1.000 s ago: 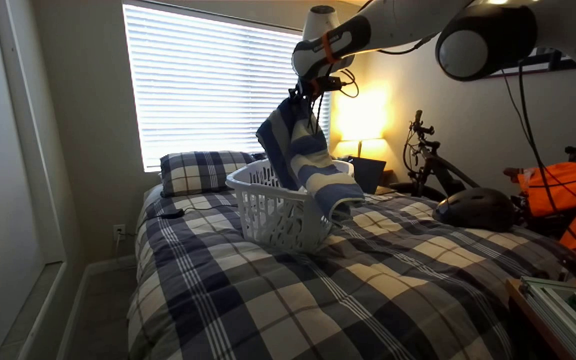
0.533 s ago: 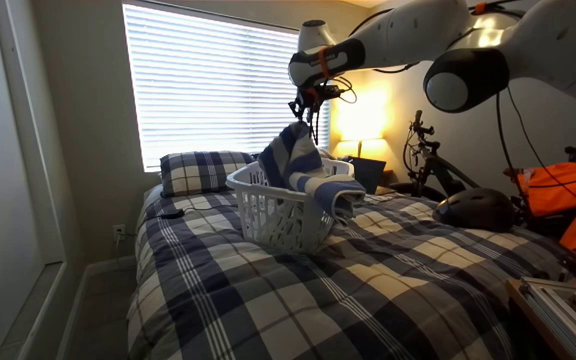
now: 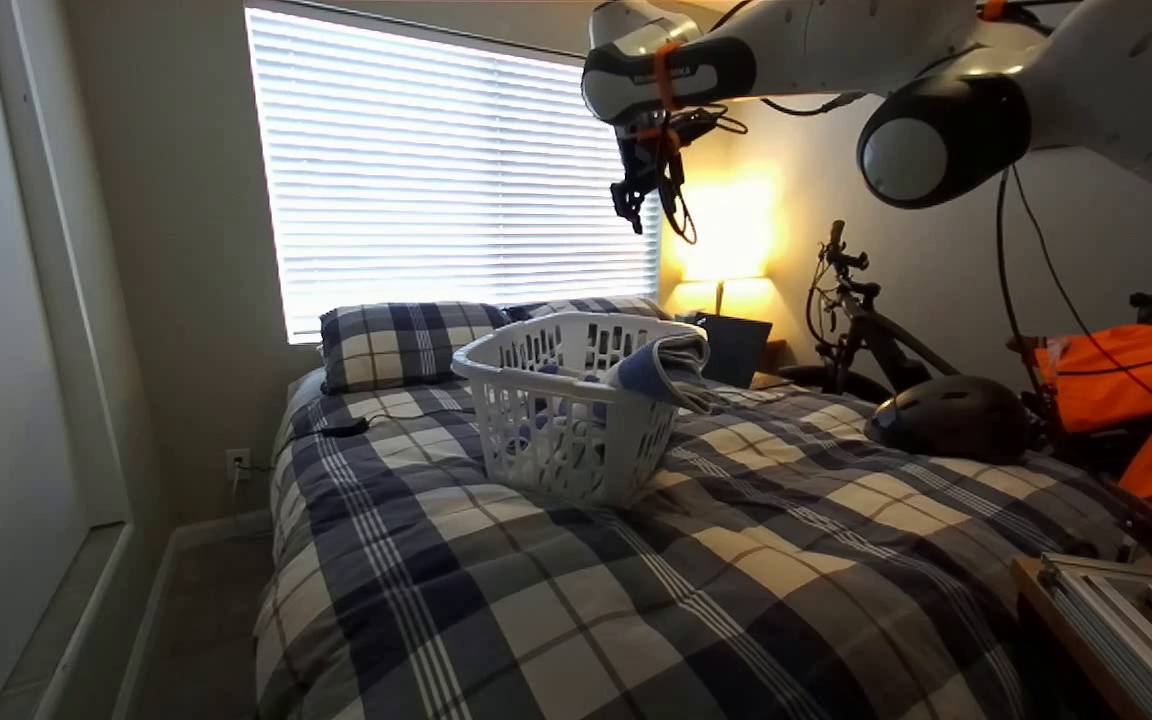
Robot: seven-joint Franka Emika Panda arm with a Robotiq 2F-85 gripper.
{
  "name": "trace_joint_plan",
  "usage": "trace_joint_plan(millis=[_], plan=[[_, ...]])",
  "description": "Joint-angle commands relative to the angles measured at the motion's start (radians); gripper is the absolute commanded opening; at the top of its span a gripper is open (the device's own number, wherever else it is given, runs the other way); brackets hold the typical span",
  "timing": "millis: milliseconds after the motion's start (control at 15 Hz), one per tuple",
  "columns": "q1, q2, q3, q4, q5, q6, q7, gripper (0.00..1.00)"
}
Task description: Put the towel in the white basket
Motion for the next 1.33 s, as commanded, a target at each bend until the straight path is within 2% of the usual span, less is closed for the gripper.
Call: trace_joint_plan(millis=[0,200,533,600,800,1000,1133,1267], plan=[[-0.072,0.014,0.127,0.080,-0.078,-0.155,-0.166,1.00],[-0.104,0.022,0.196,0.094,-0.090,-0.243,-0.301,1.00],[-0.112,0.005,0.283,0.097,-0.075,-0.441,-0.479,1.00],[-0.119,0.038,0.274,0.131,-0.085,-0.398,-0.411,1.00],[-0.102,-0.009,0.291,0.054,-0.086,-0.408,-0.439,1.00],[-0.110,-0.014,0.300,0.055,-0.074,-0.418,-0.444,1.00],[-0.107,-0.011,0.322,0.048,-0.068,-0.441,-0.515,1.00],[-0.112,0.031,0.351,0.095,-0.056,-0.479,-0.564,1.00]])
